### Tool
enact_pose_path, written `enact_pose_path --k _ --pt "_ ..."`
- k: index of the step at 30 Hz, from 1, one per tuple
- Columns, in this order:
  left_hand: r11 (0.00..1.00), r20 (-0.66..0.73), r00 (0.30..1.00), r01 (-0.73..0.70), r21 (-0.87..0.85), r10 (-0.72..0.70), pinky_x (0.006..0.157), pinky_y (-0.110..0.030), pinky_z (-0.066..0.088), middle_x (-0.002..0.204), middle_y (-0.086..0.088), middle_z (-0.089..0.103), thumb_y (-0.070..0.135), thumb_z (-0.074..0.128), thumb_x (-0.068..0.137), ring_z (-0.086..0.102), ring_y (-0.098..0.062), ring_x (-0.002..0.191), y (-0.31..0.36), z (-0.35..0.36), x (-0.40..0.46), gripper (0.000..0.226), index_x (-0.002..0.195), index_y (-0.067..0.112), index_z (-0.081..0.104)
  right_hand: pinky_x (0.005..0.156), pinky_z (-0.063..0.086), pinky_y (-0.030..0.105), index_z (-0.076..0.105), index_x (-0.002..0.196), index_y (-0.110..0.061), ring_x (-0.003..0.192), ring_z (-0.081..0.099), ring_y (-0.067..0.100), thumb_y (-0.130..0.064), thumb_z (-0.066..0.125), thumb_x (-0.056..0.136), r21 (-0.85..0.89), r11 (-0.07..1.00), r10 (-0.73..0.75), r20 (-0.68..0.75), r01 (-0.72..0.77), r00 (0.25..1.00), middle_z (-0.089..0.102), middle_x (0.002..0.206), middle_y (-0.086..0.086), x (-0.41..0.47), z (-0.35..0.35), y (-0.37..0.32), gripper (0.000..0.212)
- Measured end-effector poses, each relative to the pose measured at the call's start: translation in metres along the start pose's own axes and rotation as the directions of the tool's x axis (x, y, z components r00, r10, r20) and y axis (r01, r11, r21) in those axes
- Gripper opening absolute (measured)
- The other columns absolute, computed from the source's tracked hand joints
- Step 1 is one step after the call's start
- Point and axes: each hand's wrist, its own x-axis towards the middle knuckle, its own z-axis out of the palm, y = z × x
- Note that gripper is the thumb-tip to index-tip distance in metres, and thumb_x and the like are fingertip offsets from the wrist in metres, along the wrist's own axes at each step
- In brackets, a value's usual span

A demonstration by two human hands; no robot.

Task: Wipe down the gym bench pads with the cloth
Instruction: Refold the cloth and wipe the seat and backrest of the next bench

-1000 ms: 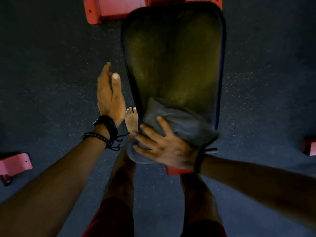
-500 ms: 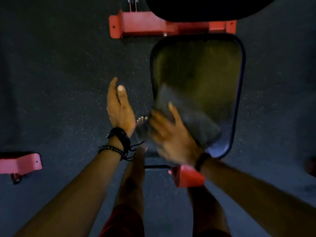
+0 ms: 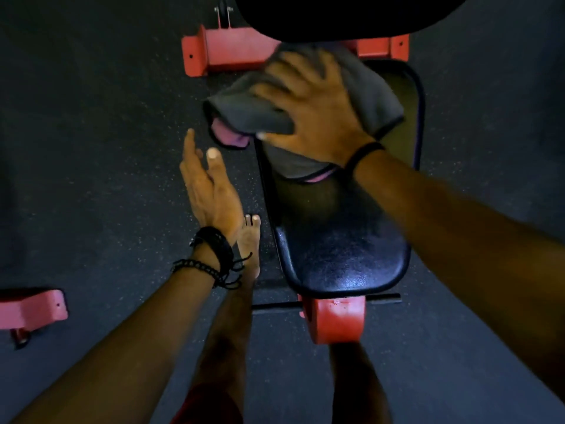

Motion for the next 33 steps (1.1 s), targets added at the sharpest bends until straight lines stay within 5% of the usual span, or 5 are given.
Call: enact_pose_path --k 8,17,22,28,33 --pt "1.000 0.052 0.998 0.024 -0.007 -0.023 0.096 -0.009 0.031 0.137 0.016 0.033 0.039 0.030 0.105 0.038 -0.001 0.129 0.009 0.008 -0.012 0.047 0.150 0.028 0.030 0.108 0.022 0.066 0.045 0.143 -0.034 0.145 0.026 0.035 -0.069 0.038 0.090 0.080 0.710 0.702 -0.002 -0.700 0.712 0.038 0.153 0.010 -0.061 0.002 0.007 0.064" --pt "0.994 0.042 0.995 -0.095 0.061 0.092 0.103 -0.017 0.036 0.149 0.002 0.034 0.051 0.033 0.099 0.036 0.014 0.126 0.017 -0.003 0.004 0.061 0.151 0.021 0.029 0.099 0.029 0.063 0.046 0.140 -0.035 0.133 0.035 0.031 -0.064 0.057 0.084 0.061 0.975 0.209 0.079 -0.214 0.975 0.041 0.145 0.007 -0.192 0.005 -0.072 0.064" --pt "0.981 0.149 0.979 -0.157 0.111 0.140 0.109 -0.051 0.037 0.151 -0.004 0.034 0.058 0.033 0.097 0.035 -0.014 0.139 0.020 0.013 0.008 0.065 0.152 0.024 0.028 0.104 0.024 0.067 0.044 0.144 -0.034 0.138 0.030 0.041 -0.071 0.035 0.092 0.135 0.382 0.919 0.053 -0.914 0.391 0.035 0.151 0.018 -0.083 0.001 -0.010 0.064" --pt "0.978 0.153 0.978 -0.160 0.134 0.139 0.107 -0.052 0.038 0.149 -0.004 0.037 0.060 0.032 0.096 0.040 -0.018 0.136 0.029 0.011 -0.002 0.066 0.151 0.024 0.031 0.094 0.032 0.057 0.050 0.139 -0.031 0.121 0.039 0.032 -0.051 0.064 0.076 0.122 0.976 0.179 0.029 -0.182 0.983 0.040 0.136 0.009 -0.162 0.013 -0.114 0.067" --pt "0.973 0.309 0.949 -0.126 0.193 0.061 0.104 -0.050 0.043 0.146 -0.005 0.042 0.062 0.037 0.093 0.047 -0.021 0.129 0.031 0.013 0.005 0.067 0.149 0.026 0.032 0.091 0.038 0.068 0.051 0.128 -0.031 0.118 0.039 0.034 -0.056 0.072 0.074 0.102 0.807 0.581 0.035 -0.581 0.813 0.043 0.132 0.010 -0.221 0.008 -0.062 0.063"
